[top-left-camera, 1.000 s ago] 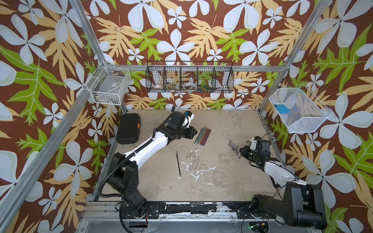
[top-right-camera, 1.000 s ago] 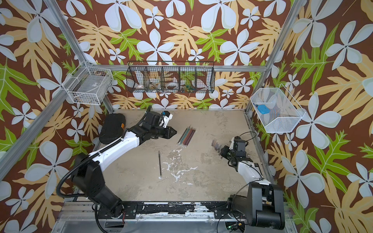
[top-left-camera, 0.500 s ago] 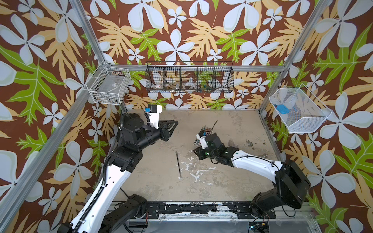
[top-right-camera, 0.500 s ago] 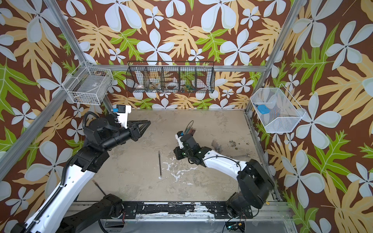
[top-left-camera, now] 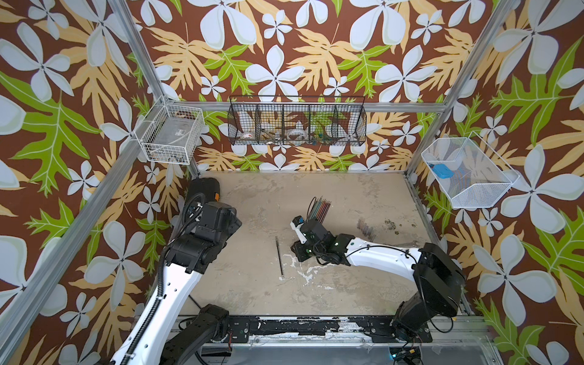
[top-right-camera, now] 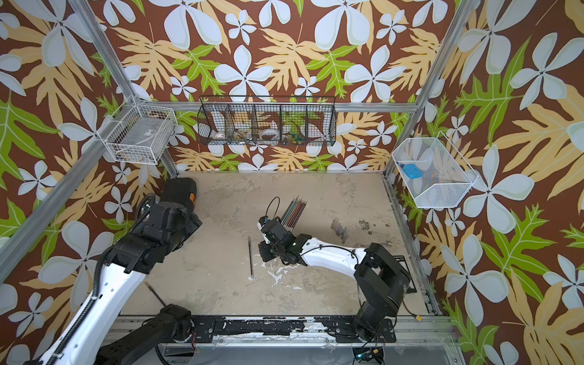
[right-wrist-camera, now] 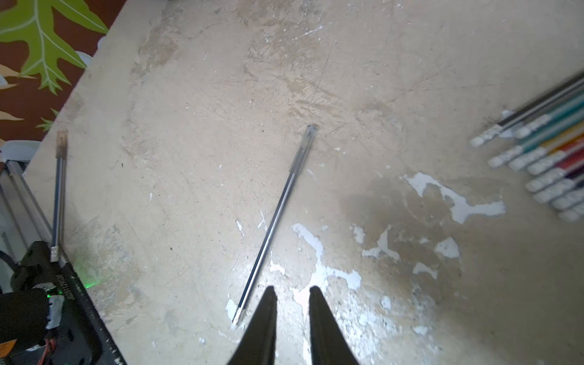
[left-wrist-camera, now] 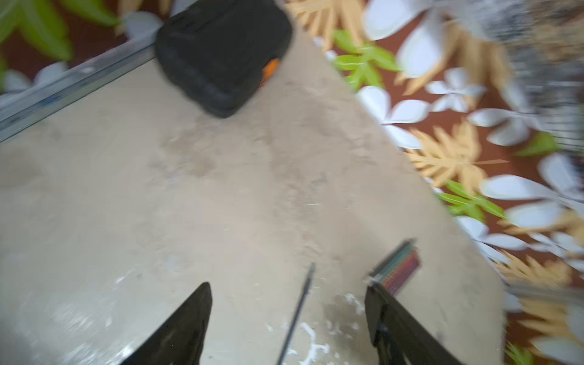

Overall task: Remove the protective cover of the pencils
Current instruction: Move the pencil to the center of the board.

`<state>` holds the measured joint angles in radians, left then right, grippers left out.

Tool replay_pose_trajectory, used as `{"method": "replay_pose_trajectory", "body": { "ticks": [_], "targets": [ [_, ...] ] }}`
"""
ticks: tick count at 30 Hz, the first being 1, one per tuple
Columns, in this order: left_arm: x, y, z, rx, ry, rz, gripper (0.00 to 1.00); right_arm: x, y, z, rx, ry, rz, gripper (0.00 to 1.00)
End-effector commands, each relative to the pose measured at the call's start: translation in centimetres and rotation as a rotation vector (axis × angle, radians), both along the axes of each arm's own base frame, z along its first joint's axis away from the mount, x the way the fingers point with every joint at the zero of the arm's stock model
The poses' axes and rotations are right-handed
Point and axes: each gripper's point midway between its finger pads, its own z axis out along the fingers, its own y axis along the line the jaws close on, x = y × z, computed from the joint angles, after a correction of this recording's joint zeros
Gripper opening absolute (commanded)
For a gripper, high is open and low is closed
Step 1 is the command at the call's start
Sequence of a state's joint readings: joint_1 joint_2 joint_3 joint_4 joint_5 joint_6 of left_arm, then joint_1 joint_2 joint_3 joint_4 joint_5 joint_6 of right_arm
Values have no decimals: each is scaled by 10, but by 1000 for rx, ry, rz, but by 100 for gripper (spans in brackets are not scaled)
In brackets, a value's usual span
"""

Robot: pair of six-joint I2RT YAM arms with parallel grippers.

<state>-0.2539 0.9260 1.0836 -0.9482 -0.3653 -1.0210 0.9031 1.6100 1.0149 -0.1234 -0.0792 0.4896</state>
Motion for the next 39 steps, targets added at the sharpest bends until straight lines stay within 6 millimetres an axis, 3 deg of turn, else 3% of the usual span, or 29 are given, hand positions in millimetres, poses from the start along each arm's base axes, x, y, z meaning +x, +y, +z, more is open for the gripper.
{"method": "replay_pose_trajectory", "body": {
  "ticks": [1,5,7,9,12,19,25,34,39],
  "targets": [
    [-36,32,-46,-98,126,199,75,-3,-19,12,10,-21,-24,22],
    [-47,37,-100,-211,254,264,75,-10,-49,29,44,-44,-56,23],
    [-58,52,-125,-262,304,342,73,-14,-62,35,54,-56,-66,23],
    [-72,70,-143,-288,332,431,70,-18,-71,39,59,-62,-69,23],
    [-77,63,-158,-376,315,452,71,-24,-83,40,45,-69,-68,23],
    [-95,79,-169,-369,259,585,76,-31,-93,32,10,-52,-43,23],
    [-105,109,-163,-212,263,671,76,-35,-97,24,-14,-37,-31,23],
    [-112,130,-166,-120,344,733,68,-38,-101,13,-35,-18,-29,23],
    [-117,147,-180,-153,406,783,66,-40,-105,7,-51,-10,-28,23]
  ]
}}
